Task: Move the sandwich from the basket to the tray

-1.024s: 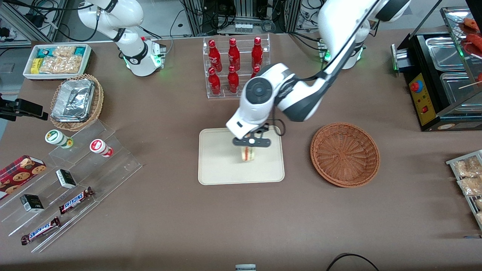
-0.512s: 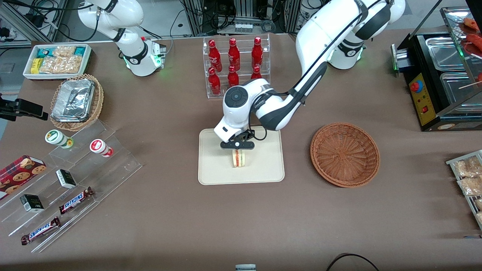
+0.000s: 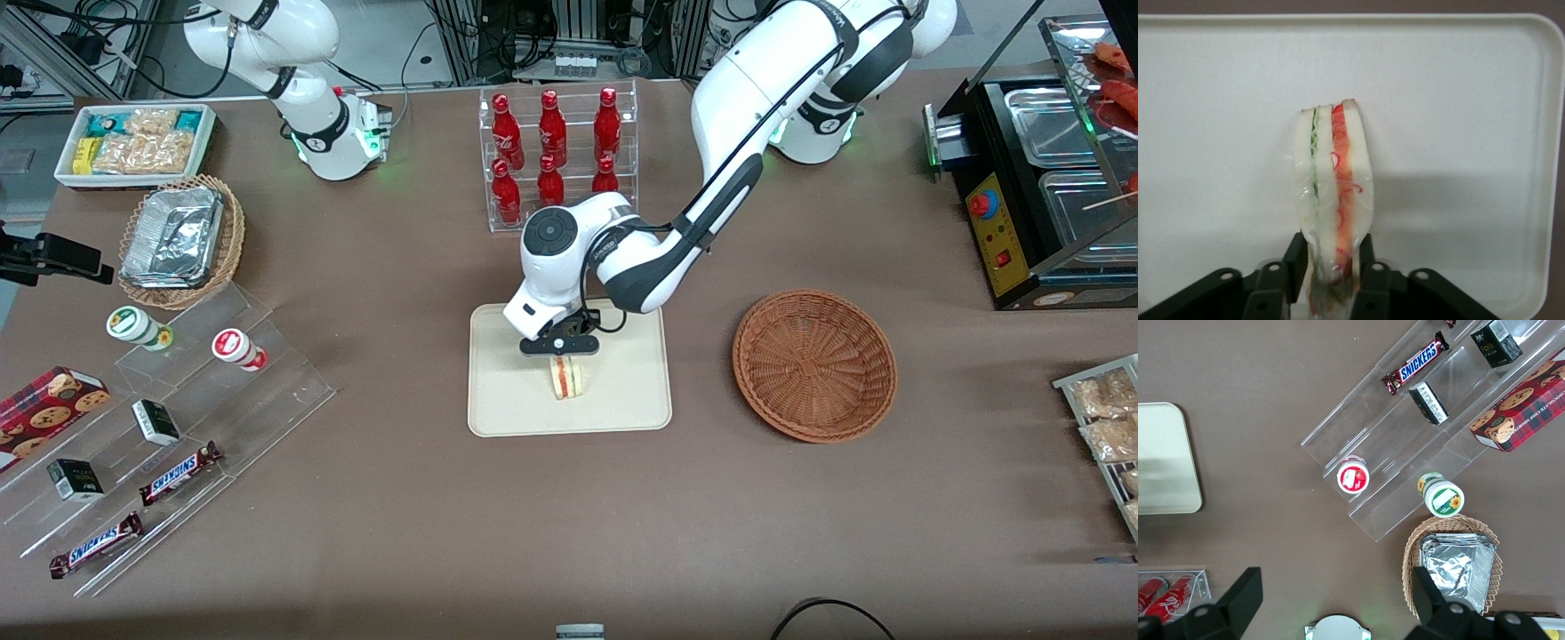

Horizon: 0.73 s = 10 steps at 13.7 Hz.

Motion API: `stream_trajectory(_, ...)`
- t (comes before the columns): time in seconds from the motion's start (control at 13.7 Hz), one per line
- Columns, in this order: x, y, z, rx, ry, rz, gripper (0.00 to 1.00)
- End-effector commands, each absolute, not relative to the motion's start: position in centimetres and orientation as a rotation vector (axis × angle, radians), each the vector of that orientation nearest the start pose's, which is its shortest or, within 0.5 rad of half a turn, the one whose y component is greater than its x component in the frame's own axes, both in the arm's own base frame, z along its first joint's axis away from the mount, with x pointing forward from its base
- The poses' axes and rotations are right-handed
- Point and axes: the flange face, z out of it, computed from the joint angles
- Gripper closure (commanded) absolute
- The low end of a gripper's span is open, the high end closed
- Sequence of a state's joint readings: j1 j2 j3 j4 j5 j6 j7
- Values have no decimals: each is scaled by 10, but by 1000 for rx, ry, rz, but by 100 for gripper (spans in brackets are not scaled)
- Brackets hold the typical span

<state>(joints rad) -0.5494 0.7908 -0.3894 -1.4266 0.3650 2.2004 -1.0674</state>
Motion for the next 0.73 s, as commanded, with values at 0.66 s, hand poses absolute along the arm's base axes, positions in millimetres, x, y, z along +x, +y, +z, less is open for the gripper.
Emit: stream_trajectory(0.66,520,-365,539,-3131,-652,-207,0)
